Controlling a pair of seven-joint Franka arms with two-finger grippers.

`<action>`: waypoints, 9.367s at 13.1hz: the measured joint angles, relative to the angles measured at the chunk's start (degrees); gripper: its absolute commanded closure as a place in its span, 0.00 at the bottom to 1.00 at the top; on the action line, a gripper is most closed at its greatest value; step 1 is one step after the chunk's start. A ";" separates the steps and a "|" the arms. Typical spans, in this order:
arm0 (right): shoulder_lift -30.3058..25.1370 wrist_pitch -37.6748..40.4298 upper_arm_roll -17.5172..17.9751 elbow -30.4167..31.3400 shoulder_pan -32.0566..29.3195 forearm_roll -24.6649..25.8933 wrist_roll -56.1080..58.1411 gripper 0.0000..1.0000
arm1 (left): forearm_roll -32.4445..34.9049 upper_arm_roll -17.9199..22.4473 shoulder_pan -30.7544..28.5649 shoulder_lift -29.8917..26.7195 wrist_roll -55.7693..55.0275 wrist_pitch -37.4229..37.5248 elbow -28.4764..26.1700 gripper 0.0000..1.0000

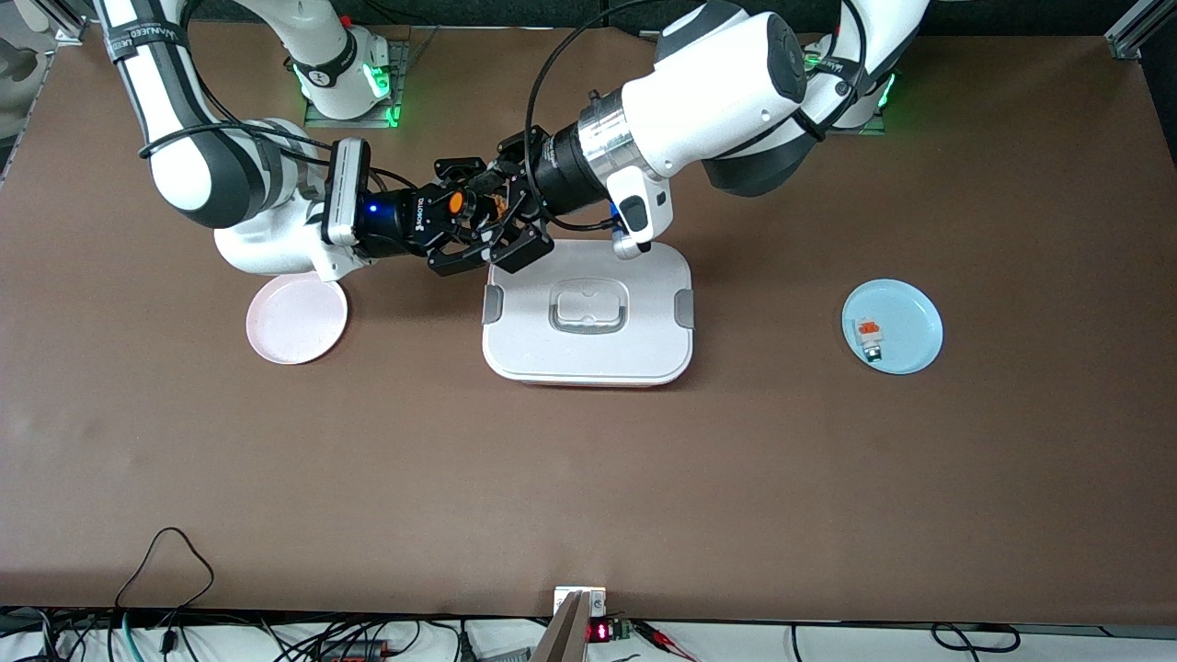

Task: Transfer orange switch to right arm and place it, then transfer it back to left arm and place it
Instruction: 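Close the right gripper on the orange switch, then open the left gripper and withdraw it while the right gripper holds, then carry the orange switch with the right gripper toward the pink plate, then lower the held switch onto the pink plate with the right gripper, then open the right gripper to release the switch on the plate, then raise the right gripper and draw it back from the pink plate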

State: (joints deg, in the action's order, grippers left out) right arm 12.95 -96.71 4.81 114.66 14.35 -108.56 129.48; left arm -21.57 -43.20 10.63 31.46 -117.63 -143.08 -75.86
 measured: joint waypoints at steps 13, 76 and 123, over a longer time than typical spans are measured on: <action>-2.82 -2.07 -1.20 -1.34 -6.32 10.56 -0.76 0.86 | 8.32 0.21 -5.88 -2.35 5.12 18.27 0.73 0.00; 8.33 -48.97 -0.28 15.05 -22.68 110.67 -34.16 0.64 | 18.81 49.14 -7.54 -33.14 114.70 50.38 -15.51 0.00; -3.69 12.76 -7.77 -31.77 -16.89 110.86 -127.86 0.00 | 22.10 48.04 -9.27 -27.84 118.54 55.38 -8.94 0.00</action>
State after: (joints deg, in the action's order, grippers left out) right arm 9.26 -83.95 -2.96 82.90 -2.55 2.30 1.63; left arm 0.53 4.85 1.37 3.63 0.91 -87.70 -84.80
